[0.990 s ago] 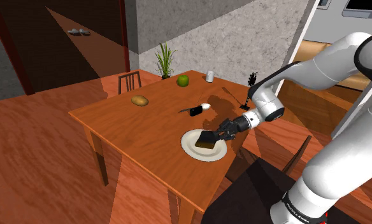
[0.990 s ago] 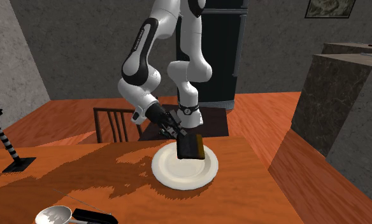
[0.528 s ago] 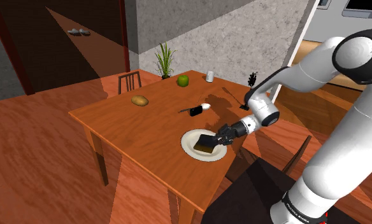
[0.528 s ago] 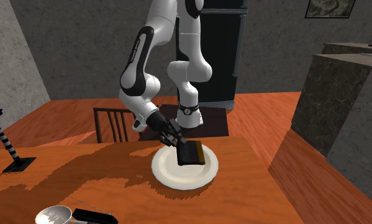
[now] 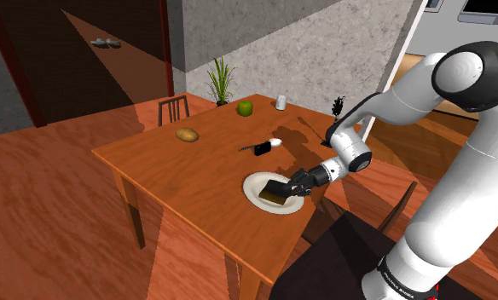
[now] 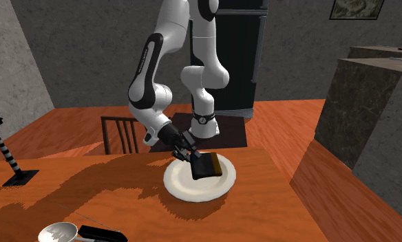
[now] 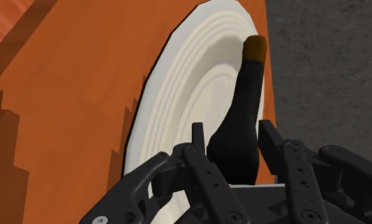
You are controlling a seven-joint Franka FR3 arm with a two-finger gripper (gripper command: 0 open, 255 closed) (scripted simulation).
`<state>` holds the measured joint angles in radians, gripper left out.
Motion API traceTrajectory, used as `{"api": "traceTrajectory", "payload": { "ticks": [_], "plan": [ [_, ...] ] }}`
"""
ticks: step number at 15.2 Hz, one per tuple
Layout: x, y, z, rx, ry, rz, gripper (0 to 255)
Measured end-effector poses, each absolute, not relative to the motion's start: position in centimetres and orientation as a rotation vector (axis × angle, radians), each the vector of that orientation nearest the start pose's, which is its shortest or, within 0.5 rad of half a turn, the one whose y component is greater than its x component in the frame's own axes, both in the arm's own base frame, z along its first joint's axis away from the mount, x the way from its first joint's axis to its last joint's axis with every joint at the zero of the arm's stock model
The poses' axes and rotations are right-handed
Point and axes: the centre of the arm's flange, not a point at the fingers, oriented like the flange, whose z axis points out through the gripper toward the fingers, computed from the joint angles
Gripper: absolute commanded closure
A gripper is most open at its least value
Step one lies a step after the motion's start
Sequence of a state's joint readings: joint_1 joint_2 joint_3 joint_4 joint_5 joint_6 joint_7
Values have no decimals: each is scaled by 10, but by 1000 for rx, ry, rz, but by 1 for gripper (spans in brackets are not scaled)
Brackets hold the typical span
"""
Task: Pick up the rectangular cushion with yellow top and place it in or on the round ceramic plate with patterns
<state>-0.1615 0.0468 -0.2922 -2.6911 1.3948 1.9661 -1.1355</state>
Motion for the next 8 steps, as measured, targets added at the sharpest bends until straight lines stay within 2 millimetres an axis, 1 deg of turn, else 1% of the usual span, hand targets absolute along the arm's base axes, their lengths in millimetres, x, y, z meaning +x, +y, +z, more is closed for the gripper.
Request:
{"api": "traceTrajectory", "payload": {
  "ticks": [2, 3, 6, 8],
  "plan": [
    [353, -103, 207, -1973, 452, -294, 255],
    [353, -103, 207, -1971, 452, -293, 0],
    [355, -96, 212, -1925, 438, -305, 0],
    [352, -96, 214, -1884, 450, -311, 0]
  ]
}}
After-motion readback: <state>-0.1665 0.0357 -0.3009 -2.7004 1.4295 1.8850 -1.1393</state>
